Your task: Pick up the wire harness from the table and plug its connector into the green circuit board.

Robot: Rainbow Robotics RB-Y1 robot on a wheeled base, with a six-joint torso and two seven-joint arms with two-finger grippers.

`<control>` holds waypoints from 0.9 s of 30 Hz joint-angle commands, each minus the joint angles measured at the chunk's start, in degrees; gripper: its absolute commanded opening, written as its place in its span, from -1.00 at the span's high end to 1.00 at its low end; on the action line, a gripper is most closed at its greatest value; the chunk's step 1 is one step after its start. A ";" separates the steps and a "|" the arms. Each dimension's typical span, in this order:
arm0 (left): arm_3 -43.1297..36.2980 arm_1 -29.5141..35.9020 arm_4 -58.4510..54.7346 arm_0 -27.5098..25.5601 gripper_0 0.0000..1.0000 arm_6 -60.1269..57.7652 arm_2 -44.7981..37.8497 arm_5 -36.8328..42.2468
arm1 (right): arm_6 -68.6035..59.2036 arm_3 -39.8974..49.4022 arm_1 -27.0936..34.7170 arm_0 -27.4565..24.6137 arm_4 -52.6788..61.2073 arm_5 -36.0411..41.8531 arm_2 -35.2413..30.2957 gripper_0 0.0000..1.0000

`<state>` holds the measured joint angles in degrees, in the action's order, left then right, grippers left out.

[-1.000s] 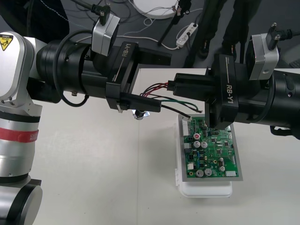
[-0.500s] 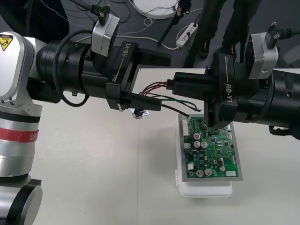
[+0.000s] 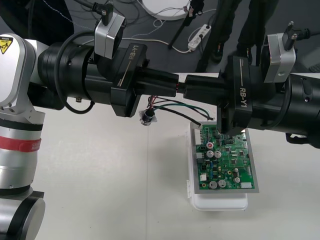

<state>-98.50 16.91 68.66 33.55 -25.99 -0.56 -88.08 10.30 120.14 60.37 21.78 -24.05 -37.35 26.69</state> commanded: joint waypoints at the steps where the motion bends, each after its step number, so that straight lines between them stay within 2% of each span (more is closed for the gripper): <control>1: -1.08 -1.35 -0.90 2.66 1.00 3.84 1.18 2.29 | -2.30 1.15 -0.52 2.03 -0.21 -0.35 1.00 1.00; 17: -1.08 -1.26 -0.81 2.57 1.00 3.49 0.48 2.29 | -2.30 1.15 -0.52 1.95 -0.30 -0.35 0.91 1.00; 19: -1.08 -1.26 -0.90 2.57 1.00 3.49 0.39 2.21 | -2.04 1.15 -0.52 2.03 -0.30 -0.35 0.91 0.53; 20: -1.08 -1.18 -0.90 2.57 1.00 3.49 0.39 2.29 | -2.04 1.15 -0.52 1.95 -0.21 -0.35 1.00 0.00; 21: -0.99 -1.18 -0.90 2.57 1.00 3.57 0.21 2.29 | -2.04 1.15 -0.52 1.95 -0.21 -0.35 0.91 -0.36; 22: -1.08 -1.18 -0.99 2.66 1.00 3.49 0.04 2.29 | -2.04 1.06 -0.61 1.95 -0.30 -0.35 0.91 -0.71; 23: -1.08 -1.26 -0.99 2.57 1.00 3.49 0.04 2.29 | -1.95 0.98 -0.61 2.03 -0.21 -0.35 1.00 -0.92; 24: -1.08 -1.26 -0.99 2.66 1.00 3.49 0.04 2.29 | -1.95 0.80 -0.52 1.95 -0.30 -0.35 0.91 -1.00; 27: -1.08 -1.18 -1.16 2.48 1.00 3.49 -0.23 2.21 | -1.68 0.62 -0.52 2.03 -0.21 -0.35 1.00 -1.00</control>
<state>-98.50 16.90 68.62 33.55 -25.37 -0.56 -88.02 10.30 119.94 60.36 21.90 -24.06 -37.37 26.70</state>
